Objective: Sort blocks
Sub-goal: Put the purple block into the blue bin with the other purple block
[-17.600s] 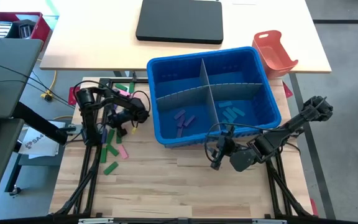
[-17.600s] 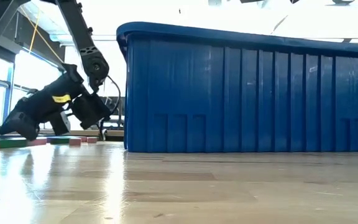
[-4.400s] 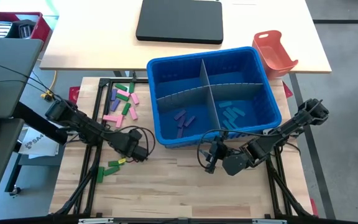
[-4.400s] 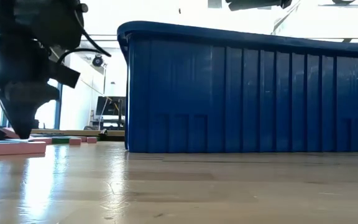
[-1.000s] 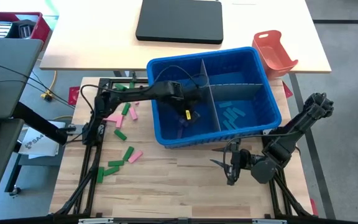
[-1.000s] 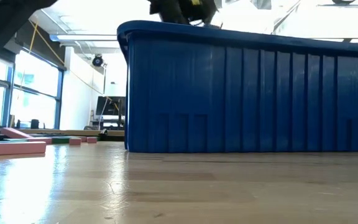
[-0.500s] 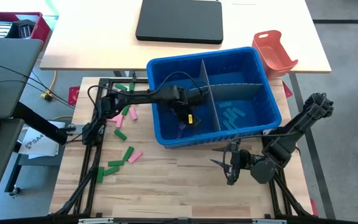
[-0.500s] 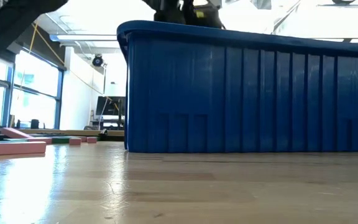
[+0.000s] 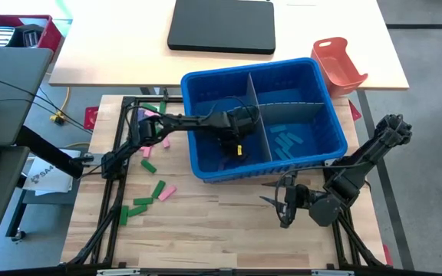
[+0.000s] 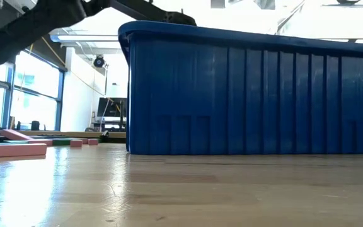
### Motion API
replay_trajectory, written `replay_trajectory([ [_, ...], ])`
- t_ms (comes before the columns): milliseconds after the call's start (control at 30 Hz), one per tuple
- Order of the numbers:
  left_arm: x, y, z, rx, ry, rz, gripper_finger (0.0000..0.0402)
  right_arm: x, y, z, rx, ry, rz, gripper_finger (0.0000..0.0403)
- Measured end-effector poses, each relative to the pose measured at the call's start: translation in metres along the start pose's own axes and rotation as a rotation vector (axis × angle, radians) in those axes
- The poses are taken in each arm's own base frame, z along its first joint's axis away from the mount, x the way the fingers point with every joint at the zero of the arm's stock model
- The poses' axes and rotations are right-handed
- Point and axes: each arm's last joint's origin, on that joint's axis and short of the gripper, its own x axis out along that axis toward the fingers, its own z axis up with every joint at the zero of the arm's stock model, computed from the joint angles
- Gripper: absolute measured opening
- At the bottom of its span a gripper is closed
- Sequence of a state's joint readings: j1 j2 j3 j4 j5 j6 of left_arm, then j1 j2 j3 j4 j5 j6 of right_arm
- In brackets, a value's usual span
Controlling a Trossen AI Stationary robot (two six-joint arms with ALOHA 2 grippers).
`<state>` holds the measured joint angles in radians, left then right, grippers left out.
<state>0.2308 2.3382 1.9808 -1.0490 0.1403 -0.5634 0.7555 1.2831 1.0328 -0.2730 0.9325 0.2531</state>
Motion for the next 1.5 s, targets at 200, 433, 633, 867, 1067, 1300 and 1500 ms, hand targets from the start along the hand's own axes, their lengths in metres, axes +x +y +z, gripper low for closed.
replay_trajectory([
  [200,-0.004,-0.003,-0.002,0.091,-0.003,-0.012,0.0149,0.0,0.0,0.0,-0.001,0.001,0.0,0.0169],
  [433,-0.039,-0.001,0.0,0.126,-0.045,-0.029,0.0193,0.0,0.0,-0.001,0.001,0.007,-0.001,0.0169],
  [633,-0.102,-0.009,-0.021,0.172,-0.136,-0.06,0.0197,0.0,0.0,-0.002,-0.001,0.013,-0.003,0.0169],
  [867,-0.194,-0.019,-0.087,0.265,-0.309,0.075,0.0197,0.0,0.0,-0.002,0.0,0.014,-0.003,0.0169],
  [1067,-0.248,-0.011,-0.153,0.229,-0.434,0.219,0.0197,0.0,-0.002,-0.002,0.014,0.001,-0.046,0.0169],
  [1300,-0.249,0.019,-0.22,0.115,-0.558,0.316,0.0197,0.004,-0.002,-0.001,0.028,0.023,0.027,0.0169],
  [1500,-0.219,0.05,-0.267,-0.022,-0.627,0.259,0.0197,0.022,-0.014,0.005,0.085,0.052,0.133,0.0169],
])
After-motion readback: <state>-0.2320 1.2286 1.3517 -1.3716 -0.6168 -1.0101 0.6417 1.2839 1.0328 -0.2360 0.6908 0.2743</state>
